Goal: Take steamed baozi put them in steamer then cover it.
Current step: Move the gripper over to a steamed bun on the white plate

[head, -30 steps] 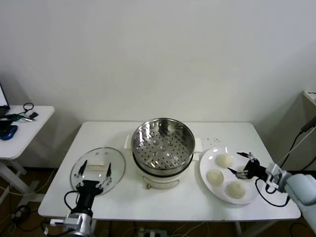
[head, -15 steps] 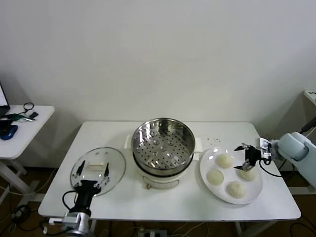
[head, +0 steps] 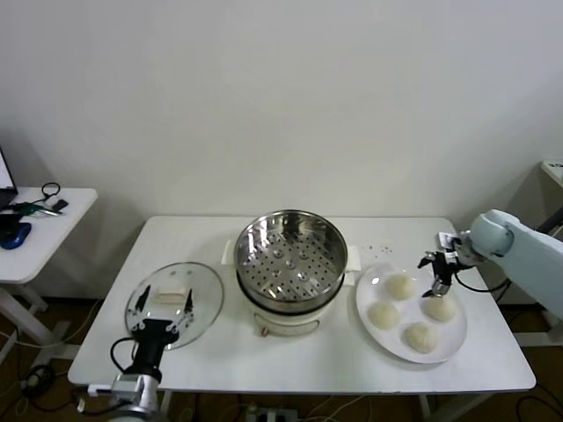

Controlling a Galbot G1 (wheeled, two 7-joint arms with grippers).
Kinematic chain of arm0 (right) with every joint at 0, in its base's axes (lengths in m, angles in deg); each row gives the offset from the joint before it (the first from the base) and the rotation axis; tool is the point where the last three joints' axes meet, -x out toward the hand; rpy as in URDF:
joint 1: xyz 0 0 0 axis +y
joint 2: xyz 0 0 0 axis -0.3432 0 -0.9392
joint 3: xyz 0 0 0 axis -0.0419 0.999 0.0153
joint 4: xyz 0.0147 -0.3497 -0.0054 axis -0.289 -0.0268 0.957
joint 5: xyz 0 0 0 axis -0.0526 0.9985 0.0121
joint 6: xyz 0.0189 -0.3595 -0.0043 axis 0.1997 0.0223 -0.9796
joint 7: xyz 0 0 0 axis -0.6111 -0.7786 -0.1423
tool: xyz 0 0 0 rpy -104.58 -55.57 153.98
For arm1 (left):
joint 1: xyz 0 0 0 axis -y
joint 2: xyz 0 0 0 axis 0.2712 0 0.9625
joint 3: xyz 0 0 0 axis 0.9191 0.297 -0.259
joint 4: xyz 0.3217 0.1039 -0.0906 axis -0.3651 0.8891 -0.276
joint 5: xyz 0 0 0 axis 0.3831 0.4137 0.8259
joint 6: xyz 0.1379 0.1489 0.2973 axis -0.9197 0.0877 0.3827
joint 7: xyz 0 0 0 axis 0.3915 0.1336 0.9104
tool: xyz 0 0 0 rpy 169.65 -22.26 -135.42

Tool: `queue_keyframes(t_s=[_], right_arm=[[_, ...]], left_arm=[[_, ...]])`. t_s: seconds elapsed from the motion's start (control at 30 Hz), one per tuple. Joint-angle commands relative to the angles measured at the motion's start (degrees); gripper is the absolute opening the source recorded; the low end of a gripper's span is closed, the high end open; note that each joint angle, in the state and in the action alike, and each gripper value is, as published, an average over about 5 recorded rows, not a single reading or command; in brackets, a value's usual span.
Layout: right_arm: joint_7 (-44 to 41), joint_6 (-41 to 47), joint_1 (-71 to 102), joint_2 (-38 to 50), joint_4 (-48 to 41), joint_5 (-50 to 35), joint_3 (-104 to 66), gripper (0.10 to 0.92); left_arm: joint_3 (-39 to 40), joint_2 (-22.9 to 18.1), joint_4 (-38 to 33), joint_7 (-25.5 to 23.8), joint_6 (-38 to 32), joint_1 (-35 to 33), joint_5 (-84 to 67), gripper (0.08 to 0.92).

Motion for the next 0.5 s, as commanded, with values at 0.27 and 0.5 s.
queue_keyframes(t_s=[0.27,0.5], right_arm=[[-0.9,-0.7,-1.9,-8.3,-7.7,0.6,4.6,0.823],[-1.0,-1.6,-1.4,-10.0,-10.1,1.1,4.4,0.823]], left_arm=[[-1.2,0.3,0.5,0.2,0.9,1.3,-0.7,0.823],[-1.0,0.2,0.8,0.2,1.1,1.7,-0.7,0.823]])
